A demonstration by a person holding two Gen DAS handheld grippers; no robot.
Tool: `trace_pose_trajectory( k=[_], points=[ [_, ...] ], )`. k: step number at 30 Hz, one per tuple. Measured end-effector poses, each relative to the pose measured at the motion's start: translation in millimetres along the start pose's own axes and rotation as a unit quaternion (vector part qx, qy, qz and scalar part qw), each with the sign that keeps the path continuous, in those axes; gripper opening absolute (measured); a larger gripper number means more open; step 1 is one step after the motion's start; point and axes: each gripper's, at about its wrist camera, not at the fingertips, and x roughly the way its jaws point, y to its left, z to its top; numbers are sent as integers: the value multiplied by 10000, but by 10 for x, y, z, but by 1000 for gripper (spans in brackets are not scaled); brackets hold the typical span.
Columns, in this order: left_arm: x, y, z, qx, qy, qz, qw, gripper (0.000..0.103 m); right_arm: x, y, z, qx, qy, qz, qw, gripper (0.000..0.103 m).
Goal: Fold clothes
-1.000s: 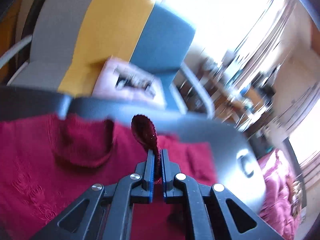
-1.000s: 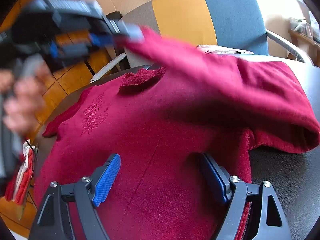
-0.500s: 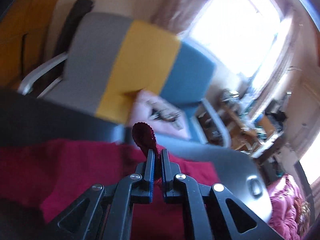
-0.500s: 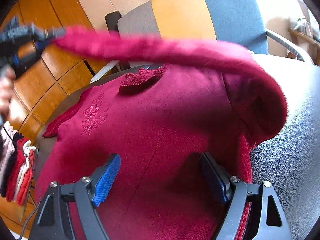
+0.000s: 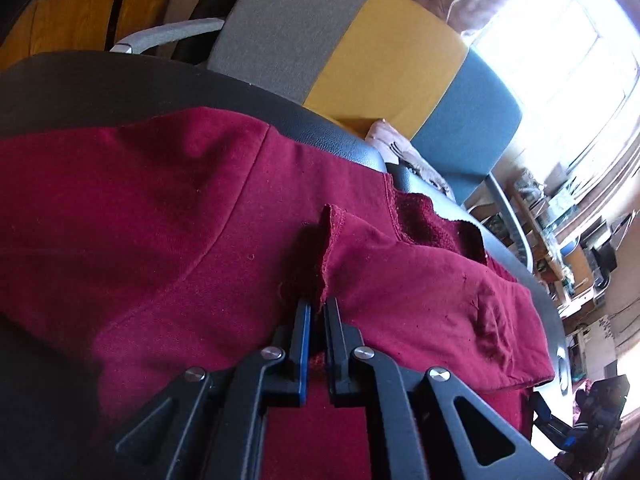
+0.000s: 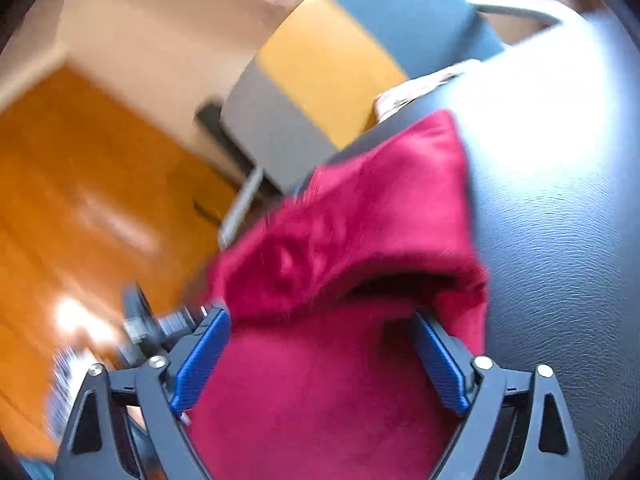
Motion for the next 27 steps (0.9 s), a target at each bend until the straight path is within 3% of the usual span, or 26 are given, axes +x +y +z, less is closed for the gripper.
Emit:
trace_pose_trajectory(
  k=[5, 9, 11, 13, 14, 15, 16, 18, 20, 23, 27],
  points=[
    [5, -48, -80, 226, -187, 30, 9996, 7, 49, -162, 150, 1001, -417, 496, 9929, 98],
    [0, -53, -93, 219, -217, 11, 9995, 7, 165, -209, 279, 1596, -924, 597, 9810, 98],
    [-5, -78, -96, 286, -237, 84, 9993, 7, 63, -299, 303, 1928, -1456, 426, 9694, 95],
    [-11, -113, -84, 404, -264, 209, 9986, 8, -3, -449, 266, 2337, -1672, 283, 9574, 82],
    [-13, -128, -89, 446, -275, 258, 9983, 8, 2, -478, 234, 2302, -1608, 160, 9596, 73],
    [-15, -141, -93, 484, -285, 302, 9980, 8, 8, -508, 202, 2267, -1544, 38, 9616, 55],
    [-19, -138, -94, 483, -287, 300, 9980, 8, 12, -537, 169, 2230, -1481, -80, 9635, 45],
    [-25, -132, -97, 482, -291, 296, 9980, 8, -39, -540, 120, 2074, -1365, -89, 9687, 39],
    [-32, -126, -99, 480, -295, 291, 9980, 8, -83, -476, 111, 1830, -1168, -283, 9757, 39],
    [-42, -117, -103, 478, -302, 285, 9980, 8, -138, -209, 119, 945, -780, -899, 9884, 41],
    [-56, -105, -107, 475, -310, 276, 9980, 8, -260, 49, 111, 87, -599, -1356, 9889, 50]
  ],
)
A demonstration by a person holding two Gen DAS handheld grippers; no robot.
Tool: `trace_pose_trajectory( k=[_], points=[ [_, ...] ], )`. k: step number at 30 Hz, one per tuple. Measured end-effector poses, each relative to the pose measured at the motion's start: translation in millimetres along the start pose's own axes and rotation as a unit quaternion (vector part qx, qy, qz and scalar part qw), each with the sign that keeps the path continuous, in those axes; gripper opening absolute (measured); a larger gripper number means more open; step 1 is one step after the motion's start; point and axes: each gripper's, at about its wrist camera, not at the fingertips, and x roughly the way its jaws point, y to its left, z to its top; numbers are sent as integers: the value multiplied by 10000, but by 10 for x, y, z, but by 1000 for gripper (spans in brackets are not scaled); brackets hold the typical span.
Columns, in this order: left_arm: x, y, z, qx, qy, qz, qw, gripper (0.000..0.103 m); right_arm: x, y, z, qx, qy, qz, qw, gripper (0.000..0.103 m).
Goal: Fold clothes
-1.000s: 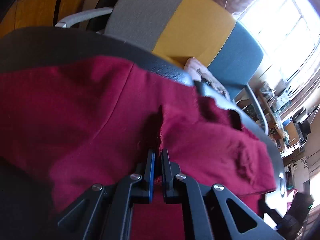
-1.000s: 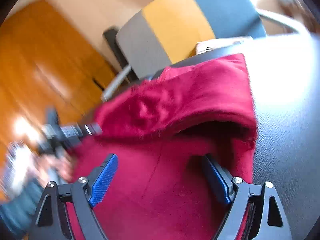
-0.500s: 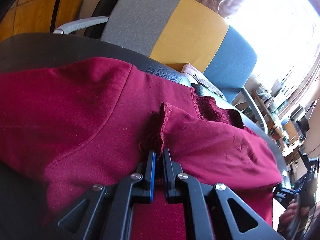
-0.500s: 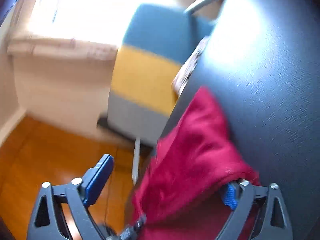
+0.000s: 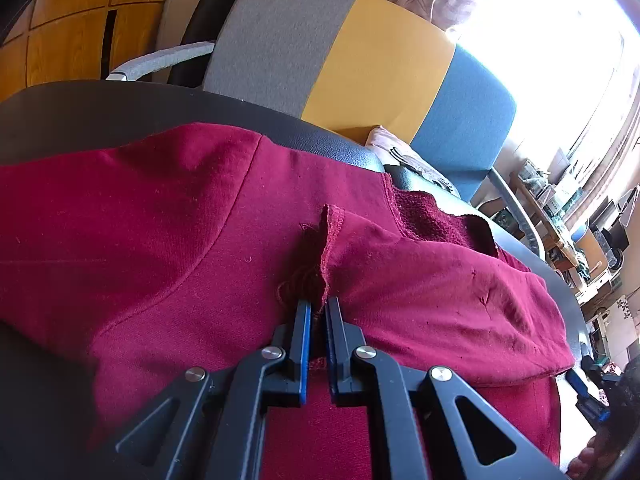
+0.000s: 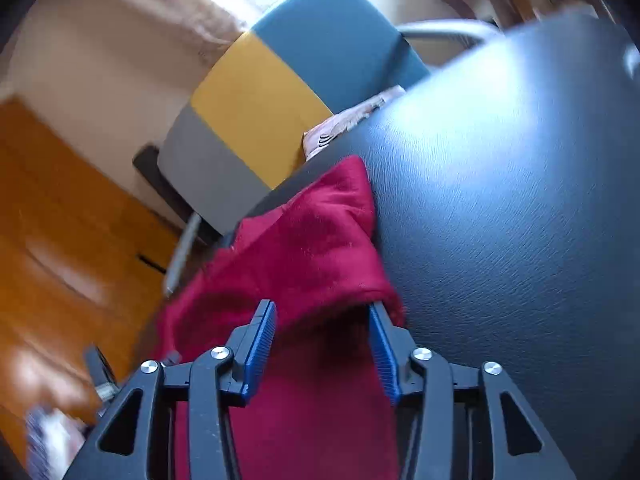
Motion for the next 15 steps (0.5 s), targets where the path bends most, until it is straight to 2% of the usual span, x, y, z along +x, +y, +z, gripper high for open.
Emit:
trace_pose_trajectory(
  k=[3, 7, 8, 13, 15],
  points=[
    [-9, 4, -5, -1, -7, -2, 10000, 8, -58, 159, 167, -405, -112, -60, 9991, 50],
    [-9, 9, -6, -9, -10, -8, 10000, 8, 209, 559, 486, -1106, -105, -244, 9935, 50],
    [-8, 13, -5, -7, -9, -7, 10000, 8, 378, 646, 549, -1303, -6, -421, 9906, 50],
    [-18, 15, -3, 11, -10, 11, 10000, 8, 955, 674, 558, -1586, 401, -1007, 9814, 50],
    [-23, -8, -5, 63, -19, 73, 10000, 8, 896, 467, 441, -1736, 411, -1274, 9757, 48]
  ],
)
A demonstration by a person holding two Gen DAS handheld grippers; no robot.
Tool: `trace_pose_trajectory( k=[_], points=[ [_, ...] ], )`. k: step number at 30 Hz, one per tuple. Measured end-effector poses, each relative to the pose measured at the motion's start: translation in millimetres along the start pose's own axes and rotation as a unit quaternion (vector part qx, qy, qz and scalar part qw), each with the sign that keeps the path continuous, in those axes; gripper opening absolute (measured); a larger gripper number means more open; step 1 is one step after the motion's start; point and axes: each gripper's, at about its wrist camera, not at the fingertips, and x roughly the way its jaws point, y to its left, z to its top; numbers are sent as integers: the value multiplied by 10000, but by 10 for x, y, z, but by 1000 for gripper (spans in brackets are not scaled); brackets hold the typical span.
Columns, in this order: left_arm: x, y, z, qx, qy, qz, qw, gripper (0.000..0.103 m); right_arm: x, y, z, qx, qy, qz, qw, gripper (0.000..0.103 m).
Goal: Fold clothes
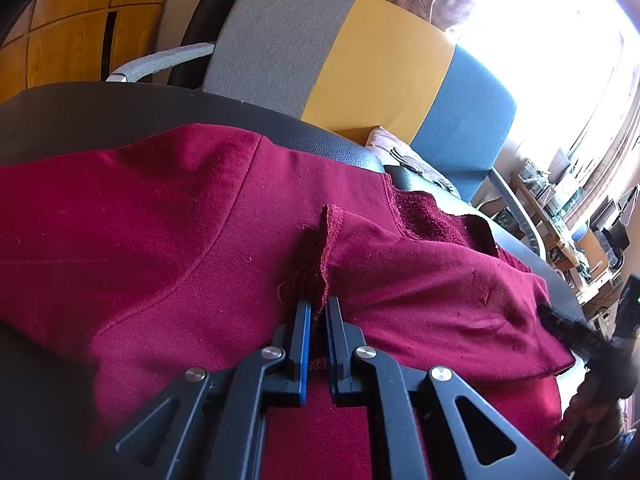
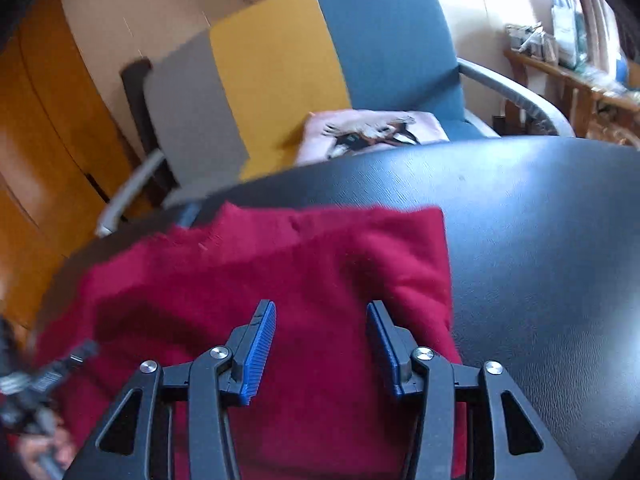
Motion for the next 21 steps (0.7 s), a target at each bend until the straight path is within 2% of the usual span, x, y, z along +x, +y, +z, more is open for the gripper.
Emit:
trace_pose_trajectory(
  k=[6, 11, 13, 17, 21],
  points=[
    [14, -205, -7, 444, -12, 456, 9980, 8, -40, 40, -117, -403, -80, -411, 9983, 46],
    [120, -320, 58, 637, -29, 546, 9965, 8, 140, 169, 4, -946, -3, -1063, 9898, 46],
    [113, -272, 52, 535, -59, 422, 9977, 8, 126, 210, -9, -1048, -40, -1156, 9877, 47],
    [102, -52, 53, -4, -31, -131, 9999, 10, 119, 231, -26, -1135, -64, -1238, 9858, 47],
    [45, 212, 27, -761, -12, -726, 9945, 11, 112, 223, -34, -1131, -86, -1225, 9860, 47]
  ],
)
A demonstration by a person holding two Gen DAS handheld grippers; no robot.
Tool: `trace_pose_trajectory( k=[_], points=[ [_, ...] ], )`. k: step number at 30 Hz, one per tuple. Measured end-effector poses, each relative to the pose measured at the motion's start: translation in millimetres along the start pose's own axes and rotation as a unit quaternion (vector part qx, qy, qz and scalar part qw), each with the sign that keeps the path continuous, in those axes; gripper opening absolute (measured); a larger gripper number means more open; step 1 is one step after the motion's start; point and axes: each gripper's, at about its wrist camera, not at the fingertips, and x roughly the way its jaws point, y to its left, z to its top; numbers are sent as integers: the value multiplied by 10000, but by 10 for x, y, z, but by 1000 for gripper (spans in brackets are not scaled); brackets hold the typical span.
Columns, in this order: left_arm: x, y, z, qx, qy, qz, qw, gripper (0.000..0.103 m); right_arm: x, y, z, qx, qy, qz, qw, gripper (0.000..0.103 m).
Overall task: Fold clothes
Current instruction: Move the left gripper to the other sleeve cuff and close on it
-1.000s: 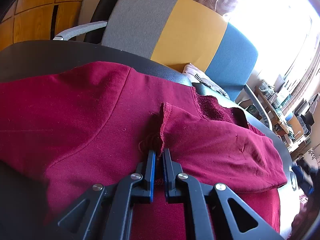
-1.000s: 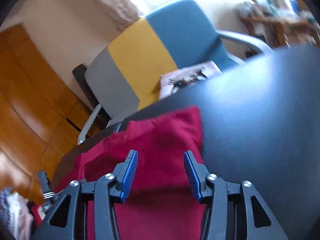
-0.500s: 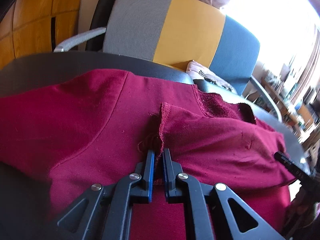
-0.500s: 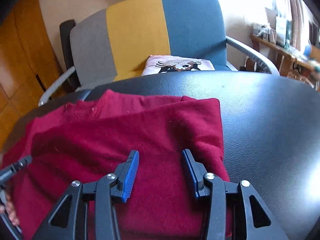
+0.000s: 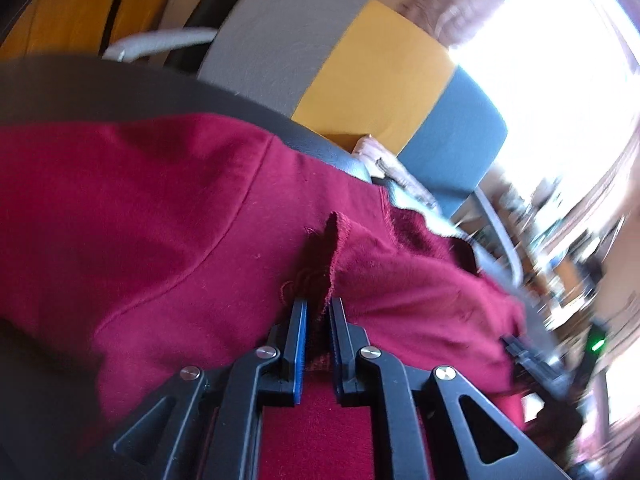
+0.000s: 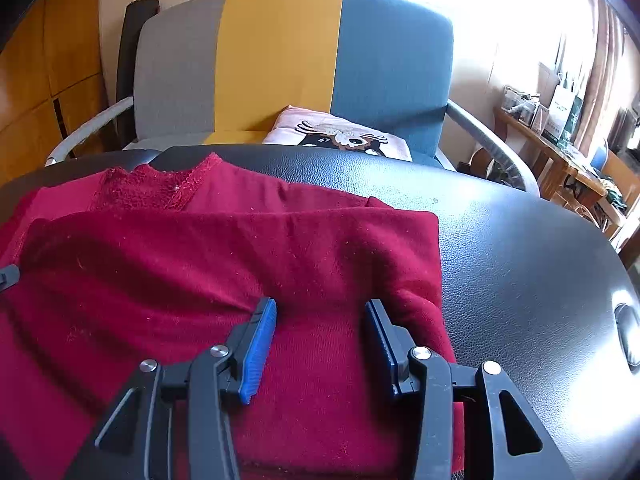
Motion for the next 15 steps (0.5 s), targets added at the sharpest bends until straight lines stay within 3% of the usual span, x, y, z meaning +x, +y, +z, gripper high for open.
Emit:
trace_pose_trajectory(
  k=[5, 9, 12, 13, 15],
  points=[
    [-232, 73, -44, -306, -190, 198, 9992, 19, 14, -31, -4, 86, -12, 101, 9999, 47],
    [-487, 286, -44, -699, -347, 593, 9952, 20, -1, -33, -11, 111, -23, 127, 9999, 48],
    [-782, 542, 39, -1265, -663, 943, 9852, 22, -5, -37, -8, 144, -33, 168, 9997, 48],
    [-895, 621, 81, -1421, -801, 1135, 9801, 34, -6, -44, -7, 163, -35, 192, 9997, 48],
    [-1151, 830, 194, -1781, -1177, 1682, 9624, 39, -7, -57, -4, 191, -39, 233, 9995, 48]
  ],
)
